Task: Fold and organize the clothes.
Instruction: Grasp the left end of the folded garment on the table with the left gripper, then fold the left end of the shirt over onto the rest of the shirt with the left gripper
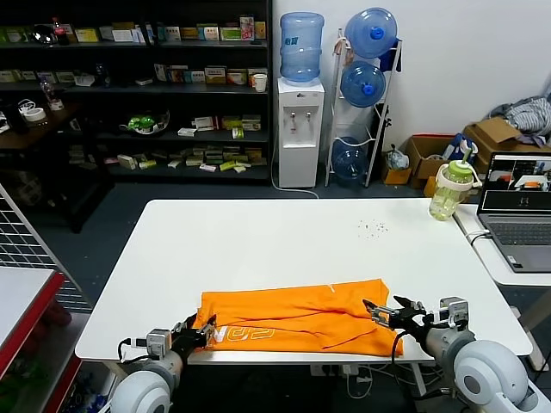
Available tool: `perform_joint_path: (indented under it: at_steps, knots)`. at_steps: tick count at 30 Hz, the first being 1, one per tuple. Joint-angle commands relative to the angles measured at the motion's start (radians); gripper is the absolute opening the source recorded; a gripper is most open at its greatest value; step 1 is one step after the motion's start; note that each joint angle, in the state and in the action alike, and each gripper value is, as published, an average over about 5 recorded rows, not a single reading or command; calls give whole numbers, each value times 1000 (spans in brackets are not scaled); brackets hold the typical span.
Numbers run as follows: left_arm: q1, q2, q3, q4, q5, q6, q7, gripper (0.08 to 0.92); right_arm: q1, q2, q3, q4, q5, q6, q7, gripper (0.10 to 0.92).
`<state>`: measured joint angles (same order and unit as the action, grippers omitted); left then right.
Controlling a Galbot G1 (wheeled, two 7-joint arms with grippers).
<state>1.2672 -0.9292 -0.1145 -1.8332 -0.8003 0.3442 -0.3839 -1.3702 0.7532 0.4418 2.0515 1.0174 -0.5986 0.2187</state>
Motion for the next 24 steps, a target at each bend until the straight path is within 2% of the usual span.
perform_joint_path:
  at_steps: [1,8,14,20,24]
  knots:
    - [-1,-18,4,35,-2,-5,-5,506,-10,3,8,3,0,0,1,823]
    - [8,-11,0,-2,-10,-9,-21,298,-12,12,9,4,-4,2,1,823]
    - [25,45,-44,-77,-48,-5,-40,146,-9,32,15,-17,-53,53,-36,823]
    - [78,158,-202,-149,-103,2,-40,127,-16,76,34,-118,-213,231,-164,823]
    - [131,255,-335,-149,-137,5,-21,127,-33,94,57,-177,-279,314,-223,823]
